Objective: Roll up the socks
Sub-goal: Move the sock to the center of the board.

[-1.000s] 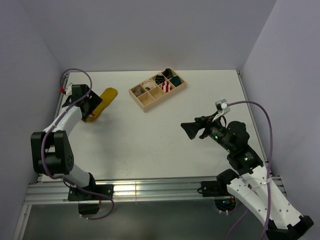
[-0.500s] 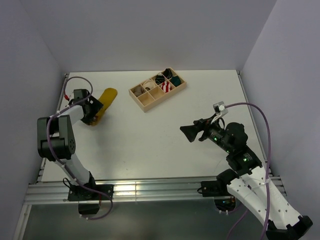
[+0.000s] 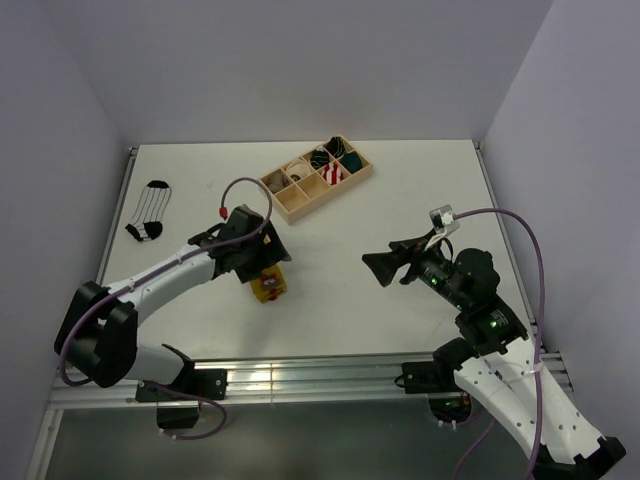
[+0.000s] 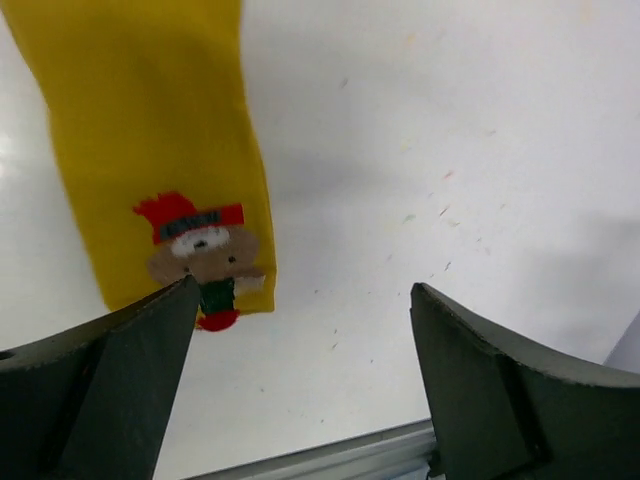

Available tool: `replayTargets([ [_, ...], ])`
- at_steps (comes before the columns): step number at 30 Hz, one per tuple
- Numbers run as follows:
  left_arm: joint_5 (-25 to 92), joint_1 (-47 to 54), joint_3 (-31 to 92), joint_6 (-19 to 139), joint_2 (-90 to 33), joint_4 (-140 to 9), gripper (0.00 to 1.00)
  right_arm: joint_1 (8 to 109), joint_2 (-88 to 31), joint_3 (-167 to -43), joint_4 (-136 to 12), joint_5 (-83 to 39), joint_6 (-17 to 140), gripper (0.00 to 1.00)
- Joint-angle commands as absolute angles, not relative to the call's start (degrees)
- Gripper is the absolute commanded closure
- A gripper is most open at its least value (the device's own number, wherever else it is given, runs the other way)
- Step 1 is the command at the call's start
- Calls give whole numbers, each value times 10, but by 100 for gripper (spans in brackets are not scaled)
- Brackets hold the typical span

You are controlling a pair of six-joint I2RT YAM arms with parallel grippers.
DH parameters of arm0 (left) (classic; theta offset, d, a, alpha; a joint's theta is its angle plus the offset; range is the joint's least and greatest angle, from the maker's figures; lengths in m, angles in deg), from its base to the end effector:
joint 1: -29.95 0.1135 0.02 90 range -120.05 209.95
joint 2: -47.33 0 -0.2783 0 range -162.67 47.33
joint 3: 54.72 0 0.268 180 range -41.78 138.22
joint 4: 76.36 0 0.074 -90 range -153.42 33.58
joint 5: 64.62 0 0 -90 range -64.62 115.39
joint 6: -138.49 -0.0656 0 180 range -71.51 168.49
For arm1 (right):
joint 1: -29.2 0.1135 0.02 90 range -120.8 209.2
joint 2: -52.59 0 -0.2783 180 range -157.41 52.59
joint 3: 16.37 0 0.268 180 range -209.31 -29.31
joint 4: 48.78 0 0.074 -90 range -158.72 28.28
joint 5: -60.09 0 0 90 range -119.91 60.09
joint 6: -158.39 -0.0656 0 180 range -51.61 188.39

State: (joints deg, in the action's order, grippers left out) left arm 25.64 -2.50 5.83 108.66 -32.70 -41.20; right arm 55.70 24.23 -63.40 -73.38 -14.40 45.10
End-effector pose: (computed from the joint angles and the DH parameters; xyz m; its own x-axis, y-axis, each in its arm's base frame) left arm 0.2574 -0.1640 0.1844 -0.8097 -0.5132 -0.2847 -0.3290 0.7987 -0.5039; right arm 0.1403 0.0895 0.3173 -0.3490 0.2517 -0.9027 -0.5770 0.7013 0.4186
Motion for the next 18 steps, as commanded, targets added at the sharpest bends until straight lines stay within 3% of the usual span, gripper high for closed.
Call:
replayTargets([
  [1, 163, -24, 153, 1000, -297, -329, 8, 561, 250, -631, -735, -151, 460, 0],
  [5, 95, -22, 217, 885, -341, -348, 17, 561, 246, -630, -732, -147, 454, 0],
  [8, 117, 7, 253, 830, -403, -375, 24, 561, 241, -630, -729, -142, 448, 0],
  [12, 146, 64, 304, 833, -482, -398, 35, 561, 239, -635, -729, -133, 444, 0],
  [18, 184, 121, 338, 864, -592, -428, 42, 561, 241, -636, -741, -129, 442, 0],
])
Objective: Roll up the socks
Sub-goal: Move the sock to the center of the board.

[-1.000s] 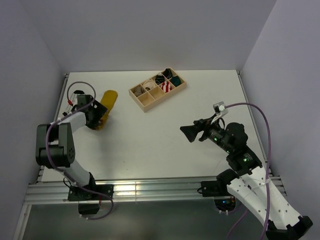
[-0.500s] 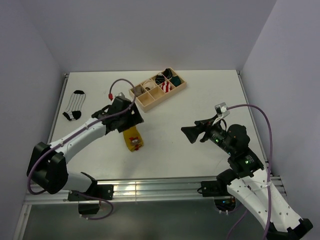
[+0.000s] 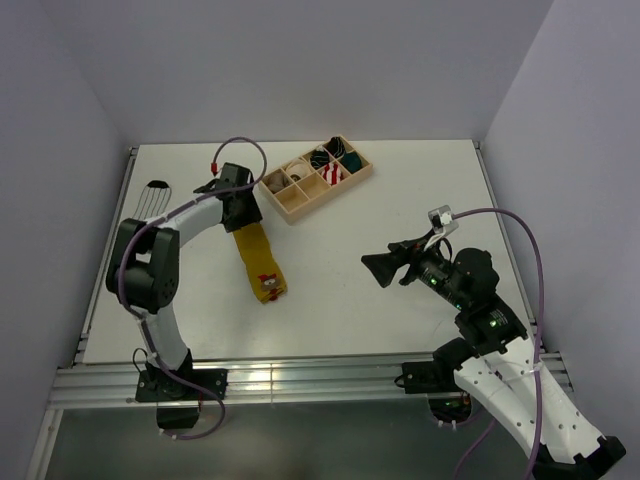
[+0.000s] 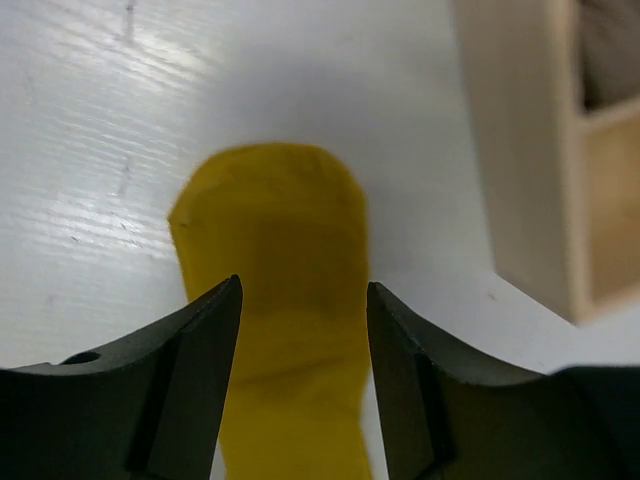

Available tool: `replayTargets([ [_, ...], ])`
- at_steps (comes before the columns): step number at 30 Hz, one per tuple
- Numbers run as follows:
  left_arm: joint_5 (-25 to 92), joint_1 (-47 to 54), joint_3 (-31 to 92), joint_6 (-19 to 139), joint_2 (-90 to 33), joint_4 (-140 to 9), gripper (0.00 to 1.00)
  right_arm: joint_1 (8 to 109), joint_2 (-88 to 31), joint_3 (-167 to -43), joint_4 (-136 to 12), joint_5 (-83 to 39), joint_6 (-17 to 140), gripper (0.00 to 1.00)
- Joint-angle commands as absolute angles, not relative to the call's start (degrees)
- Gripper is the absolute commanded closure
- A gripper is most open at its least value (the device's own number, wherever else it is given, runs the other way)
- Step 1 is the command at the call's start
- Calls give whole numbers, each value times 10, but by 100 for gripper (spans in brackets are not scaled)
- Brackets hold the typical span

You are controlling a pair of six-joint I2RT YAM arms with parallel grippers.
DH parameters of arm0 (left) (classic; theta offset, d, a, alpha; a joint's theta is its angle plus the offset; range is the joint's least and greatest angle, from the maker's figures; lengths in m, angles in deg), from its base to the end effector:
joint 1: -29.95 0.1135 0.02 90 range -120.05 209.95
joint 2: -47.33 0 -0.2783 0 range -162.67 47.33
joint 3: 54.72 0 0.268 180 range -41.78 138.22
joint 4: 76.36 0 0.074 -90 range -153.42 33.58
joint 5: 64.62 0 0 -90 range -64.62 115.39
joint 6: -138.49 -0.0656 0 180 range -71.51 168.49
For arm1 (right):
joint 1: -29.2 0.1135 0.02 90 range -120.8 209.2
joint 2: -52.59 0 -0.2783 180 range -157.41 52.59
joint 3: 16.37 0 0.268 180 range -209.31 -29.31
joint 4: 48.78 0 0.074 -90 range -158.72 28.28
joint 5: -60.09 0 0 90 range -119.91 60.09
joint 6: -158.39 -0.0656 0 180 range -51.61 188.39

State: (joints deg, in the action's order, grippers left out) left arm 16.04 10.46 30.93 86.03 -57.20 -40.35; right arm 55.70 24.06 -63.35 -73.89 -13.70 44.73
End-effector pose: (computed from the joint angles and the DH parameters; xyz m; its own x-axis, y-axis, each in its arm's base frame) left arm 0.4025 -0.1312 0.1827 -0.7585 -0.3693 -0.5369 -0.2786 0.9286 -0.2452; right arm 0.1402 0.0904 0.3153 -0.3666 0.2478 -0.8968 -0.5781 0.6946 0.4283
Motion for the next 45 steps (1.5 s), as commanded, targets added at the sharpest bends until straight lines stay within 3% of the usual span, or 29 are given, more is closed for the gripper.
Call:
replayTargets([
  [1, 187, 125, 339, 868, -613, -432, 42, 561, 243, -634, -741, -130, 440, 0],
  [7, 177, 153, 319, 913, -654, -437, 47, 561, 246, -630, -746, -134, 436, 0],
  [13, 154, 205, 205, 994, -594, -436, 49, 561, 233, -625, -738, -136, 437, 0],
  [19, 155, 200, 175, 975, -477, -431, 39, 561, 203, -618, -706, -107, 427, 0],
  [24, 114, 108, 219, 902, -408, -375, 32, 561, 180, -606, -670, -67, 411, 0],
  [33, 137, 1, 143, 924, -379, -367, 48, 561, 159, -593, -652, -47, 403, 0],
  [37, 144, -39, 108, 947, -392, -377, 50, 561, 161, -586, -658, -52, 403, 0],
  [45, 187, -85, 91, 967, -484, -463, 57, 561, 165, -561, -659, -60, 396, 0],
])
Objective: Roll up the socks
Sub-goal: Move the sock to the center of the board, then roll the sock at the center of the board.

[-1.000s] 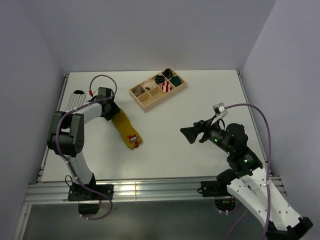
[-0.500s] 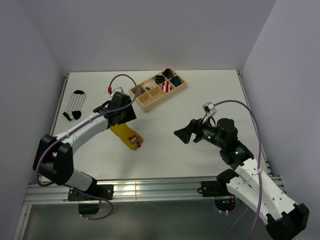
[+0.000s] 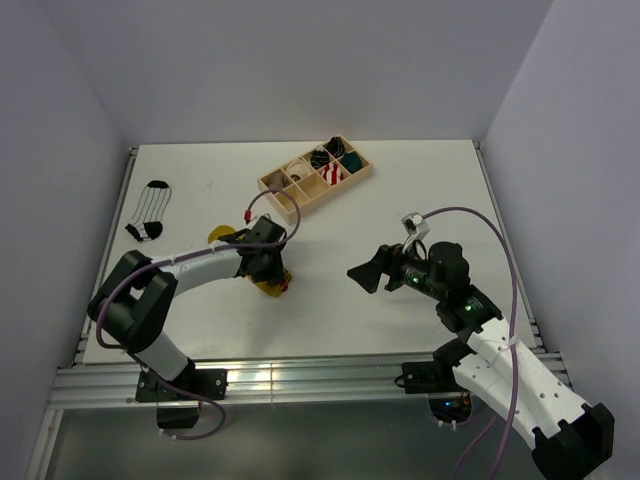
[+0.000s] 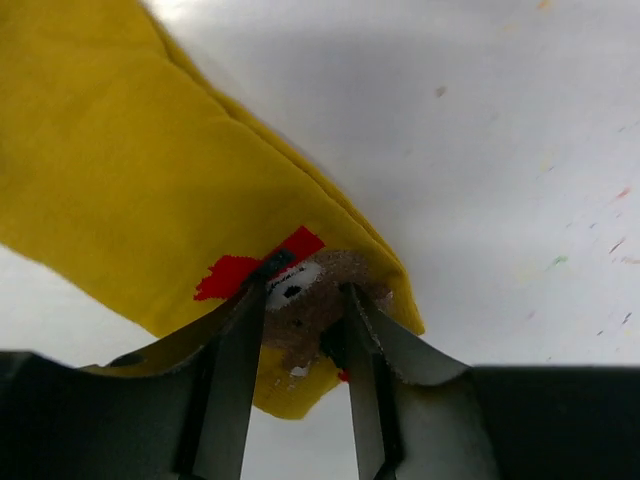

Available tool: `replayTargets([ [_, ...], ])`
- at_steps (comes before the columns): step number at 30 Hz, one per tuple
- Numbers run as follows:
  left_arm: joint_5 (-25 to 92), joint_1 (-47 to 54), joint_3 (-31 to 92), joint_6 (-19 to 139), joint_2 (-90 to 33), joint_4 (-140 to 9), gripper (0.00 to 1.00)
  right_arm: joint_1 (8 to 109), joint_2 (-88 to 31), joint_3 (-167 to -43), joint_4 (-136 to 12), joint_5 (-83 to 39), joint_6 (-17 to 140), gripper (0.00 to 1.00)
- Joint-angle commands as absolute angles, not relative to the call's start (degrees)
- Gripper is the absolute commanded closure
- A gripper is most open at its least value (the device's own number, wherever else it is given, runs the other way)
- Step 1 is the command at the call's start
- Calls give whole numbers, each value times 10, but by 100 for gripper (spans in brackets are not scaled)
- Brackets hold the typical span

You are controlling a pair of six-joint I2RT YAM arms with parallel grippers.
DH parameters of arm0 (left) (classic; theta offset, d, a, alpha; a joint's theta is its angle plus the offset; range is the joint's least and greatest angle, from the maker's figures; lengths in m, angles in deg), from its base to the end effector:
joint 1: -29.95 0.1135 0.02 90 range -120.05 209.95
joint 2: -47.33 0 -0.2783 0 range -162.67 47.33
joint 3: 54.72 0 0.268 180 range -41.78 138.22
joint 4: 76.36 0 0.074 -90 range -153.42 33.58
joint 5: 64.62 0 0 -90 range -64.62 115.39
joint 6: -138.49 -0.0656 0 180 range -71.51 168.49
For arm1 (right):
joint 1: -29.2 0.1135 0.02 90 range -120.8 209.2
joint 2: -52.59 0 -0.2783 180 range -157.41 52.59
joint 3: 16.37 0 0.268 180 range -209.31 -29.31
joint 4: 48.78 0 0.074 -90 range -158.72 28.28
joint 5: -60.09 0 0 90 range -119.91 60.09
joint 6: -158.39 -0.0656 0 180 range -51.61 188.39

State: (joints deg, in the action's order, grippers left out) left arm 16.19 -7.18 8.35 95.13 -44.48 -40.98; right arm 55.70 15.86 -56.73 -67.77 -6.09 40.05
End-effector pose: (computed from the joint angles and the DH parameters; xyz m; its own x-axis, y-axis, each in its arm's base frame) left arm 0.2649 -0.1874 0.1380 -0.8853 -0.2299 -0.4042 -0.1506 0.9641 -0.2187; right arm 0.1615 0.1101 0.2614 -0.5679 0.2021 -0.7979 -0.5535 0.6237 0.5519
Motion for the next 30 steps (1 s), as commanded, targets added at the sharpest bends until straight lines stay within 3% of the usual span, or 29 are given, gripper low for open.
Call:
replayTargets([
  [1, 183, -89, 99, 965, -496, -465, 57, 561, 165, -559, -659, -62, 397, 0],
  [8, 177, -107, 201, 951, -565, -454, 57, 561, 163, -565, -666, -73, 406, 0],
  [14, 56, -171, 219, 910, -506, -425, 38, 561, 175, -563, -665, -85, 417, 0],
  [17, 4, -210, 201, 865, -489, -440, 33, 561, 179, -559, -661, -99, 416, 0],
  [22, -86, -277, 188, 808, -500, -452, 32, 561, 180, -559, -660, -112, 414, 0],
  [30, -52, -314, 154, 741, -499, -502, 36, 561, 187, -569, -691, -143, 424, 0],
])
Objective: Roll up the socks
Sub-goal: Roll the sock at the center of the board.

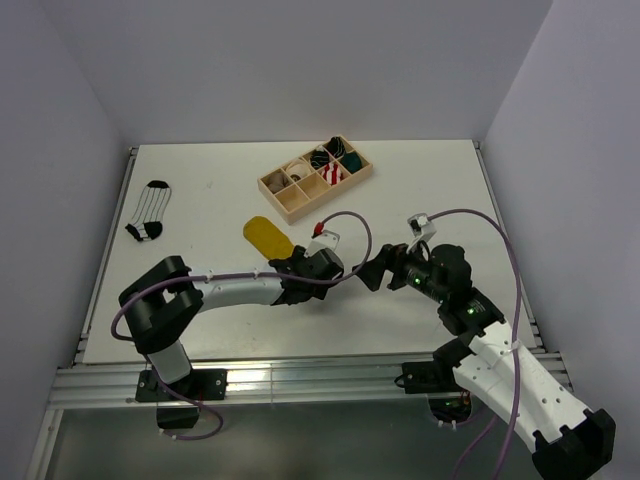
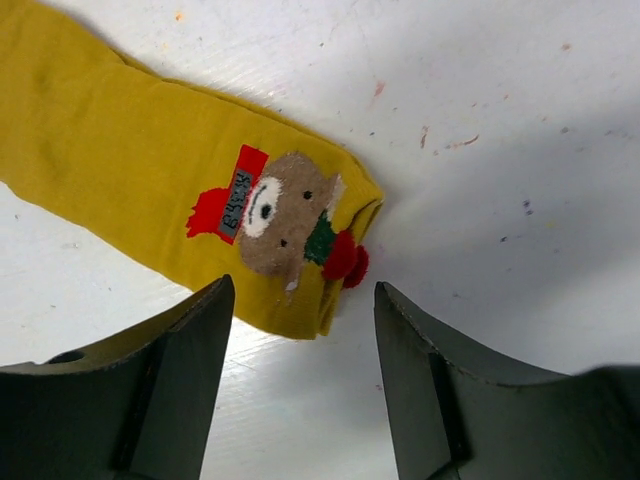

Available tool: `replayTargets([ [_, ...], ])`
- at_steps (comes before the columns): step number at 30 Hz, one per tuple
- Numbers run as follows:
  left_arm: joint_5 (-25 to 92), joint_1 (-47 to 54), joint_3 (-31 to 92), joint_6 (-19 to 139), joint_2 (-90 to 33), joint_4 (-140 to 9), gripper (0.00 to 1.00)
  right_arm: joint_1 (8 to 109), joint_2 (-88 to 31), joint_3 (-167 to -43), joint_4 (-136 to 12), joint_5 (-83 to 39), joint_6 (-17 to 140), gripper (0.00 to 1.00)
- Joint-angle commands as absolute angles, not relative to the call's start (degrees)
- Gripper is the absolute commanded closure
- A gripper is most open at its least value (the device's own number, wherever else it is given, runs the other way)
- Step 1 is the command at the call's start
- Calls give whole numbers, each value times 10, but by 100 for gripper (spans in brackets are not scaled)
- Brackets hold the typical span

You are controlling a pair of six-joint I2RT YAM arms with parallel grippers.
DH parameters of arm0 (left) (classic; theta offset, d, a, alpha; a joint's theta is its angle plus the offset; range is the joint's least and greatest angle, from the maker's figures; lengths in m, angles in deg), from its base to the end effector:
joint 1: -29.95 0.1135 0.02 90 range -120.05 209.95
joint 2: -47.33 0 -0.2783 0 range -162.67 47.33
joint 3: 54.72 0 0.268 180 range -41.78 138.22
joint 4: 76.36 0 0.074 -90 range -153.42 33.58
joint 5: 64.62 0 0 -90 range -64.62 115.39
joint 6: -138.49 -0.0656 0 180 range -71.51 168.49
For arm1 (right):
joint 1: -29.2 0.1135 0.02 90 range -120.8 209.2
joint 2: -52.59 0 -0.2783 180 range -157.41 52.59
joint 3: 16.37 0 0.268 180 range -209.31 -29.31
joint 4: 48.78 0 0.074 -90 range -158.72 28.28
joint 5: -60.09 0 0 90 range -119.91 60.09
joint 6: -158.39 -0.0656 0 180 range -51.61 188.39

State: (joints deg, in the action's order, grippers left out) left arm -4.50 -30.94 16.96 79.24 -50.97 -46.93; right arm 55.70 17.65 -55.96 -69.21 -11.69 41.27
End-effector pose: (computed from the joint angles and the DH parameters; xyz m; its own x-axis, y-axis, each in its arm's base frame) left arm 0.2099 -0.3099 0.1602 -0.6649 0.2829 -0.6912 0.3284 0.9420 0.0696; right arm 0.1610 0.1032 0.2575 -0.5326 0.2183 -0.8177 -0.5060 0.6924 0.5144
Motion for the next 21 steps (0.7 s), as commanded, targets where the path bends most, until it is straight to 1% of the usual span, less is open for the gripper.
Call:
replayTargets([
  [1, -47, -317, 148, 732, -495, -506, 37, 561, 191, -569, -695, -150, 425, 0],
  [7, -38, -320, 139, 706, -507, -523, 38, 561, 198, -571, -705, -173, 428, 0],
  [10, -39, -326, 136, 691, -516, -537, 40, 560, 204, -569, -706, -184, 426, 0],
  [18, -51, -335, 136, 667, -545, -530, 43, 561, 213, -561, -707, -203, 425, 0],
  [21, -51, -336, 125, 669, -550, -537, 46, 561, 217, -553, -702, -209, 422, 0],
])
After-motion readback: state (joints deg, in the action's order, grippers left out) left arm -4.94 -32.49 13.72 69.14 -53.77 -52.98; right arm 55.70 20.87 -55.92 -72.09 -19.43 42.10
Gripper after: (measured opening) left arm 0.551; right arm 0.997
